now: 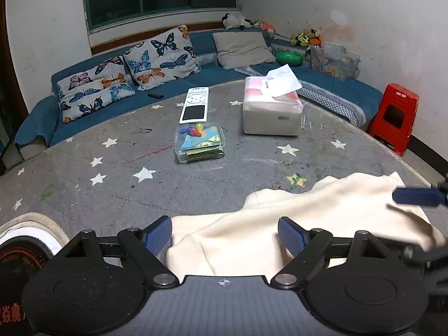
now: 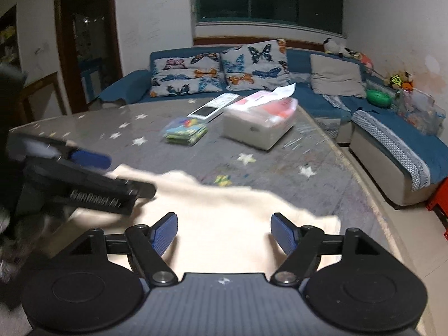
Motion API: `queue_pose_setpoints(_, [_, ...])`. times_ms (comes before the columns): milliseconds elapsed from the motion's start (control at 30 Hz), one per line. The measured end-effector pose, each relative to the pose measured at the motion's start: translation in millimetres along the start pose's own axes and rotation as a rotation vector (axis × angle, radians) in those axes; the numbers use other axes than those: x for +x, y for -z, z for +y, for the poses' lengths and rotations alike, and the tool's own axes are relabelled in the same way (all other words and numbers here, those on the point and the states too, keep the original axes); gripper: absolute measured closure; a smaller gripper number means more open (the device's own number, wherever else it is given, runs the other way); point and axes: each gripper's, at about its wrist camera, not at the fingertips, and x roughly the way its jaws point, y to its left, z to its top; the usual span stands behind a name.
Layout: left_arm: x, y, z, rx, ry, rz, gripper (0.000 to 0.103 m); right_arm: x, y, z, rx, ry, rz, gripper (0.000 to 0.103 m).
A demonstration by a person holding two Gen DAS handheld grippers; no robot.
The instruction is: Fold clothes
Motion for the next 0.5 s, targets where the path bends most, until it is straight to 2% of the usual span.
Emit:
queue_pose_setpoints(233, [-21, 13, -6, 0.030, 0.000, -0.024, 0.009, -20, 21, 10, -0.003, 0.008, 0.011, 0.020])
queue_pose_setpoints(500, [-37, 32, -11, 0.059, -0.015, -0.026, 0.007, -36, 40, 13, -0.003, 0.033, 0.022, 0.017])
